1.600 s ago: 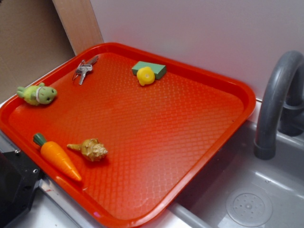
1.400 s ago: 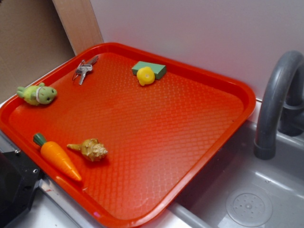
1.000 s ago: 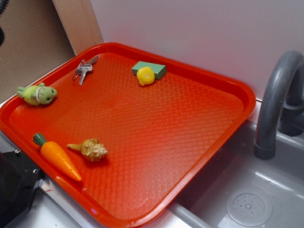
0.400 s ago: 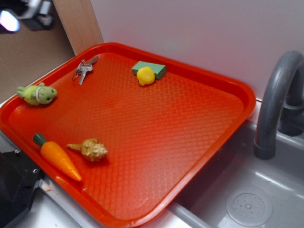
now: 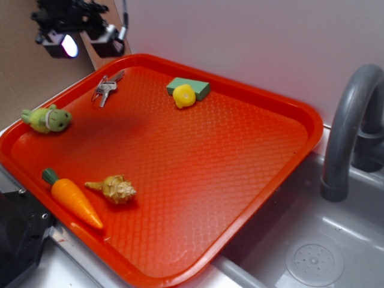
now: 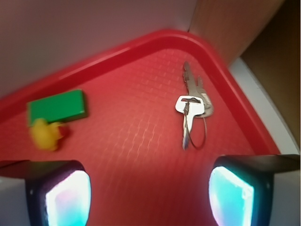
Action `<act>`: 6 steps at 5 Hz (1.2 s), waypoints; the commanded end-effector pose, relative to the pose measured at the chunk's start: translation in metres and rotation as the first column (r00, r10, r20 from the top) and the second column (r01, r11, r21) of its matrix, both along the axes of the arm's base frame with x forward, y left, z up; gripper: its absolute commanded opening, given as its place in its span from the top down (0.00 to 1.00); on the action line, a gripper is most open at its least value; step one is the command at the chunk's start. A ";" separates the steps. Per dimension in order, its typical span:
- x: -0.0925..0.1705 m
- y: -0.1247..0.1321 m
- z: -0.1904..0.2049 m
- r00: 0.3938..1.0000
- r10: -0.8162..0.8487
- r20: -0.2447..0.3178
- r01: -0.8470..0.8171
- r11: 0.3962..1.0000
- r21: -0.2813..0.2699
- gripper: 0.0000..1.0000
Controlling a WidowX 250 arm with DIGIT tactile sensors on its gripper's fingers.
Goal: Grab the silver keys.
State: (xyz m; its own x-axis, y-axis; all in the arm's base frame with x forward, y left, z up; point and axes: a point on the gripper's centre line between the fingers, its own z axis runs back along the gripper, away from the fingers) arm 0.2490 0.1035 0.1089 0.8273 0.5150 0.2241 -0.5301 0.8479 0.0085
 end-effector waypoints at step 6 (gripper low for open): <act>0.026 0.025 -0.035 0.993 -0.001 -0.119 0.000 1.000 -0.002 0.00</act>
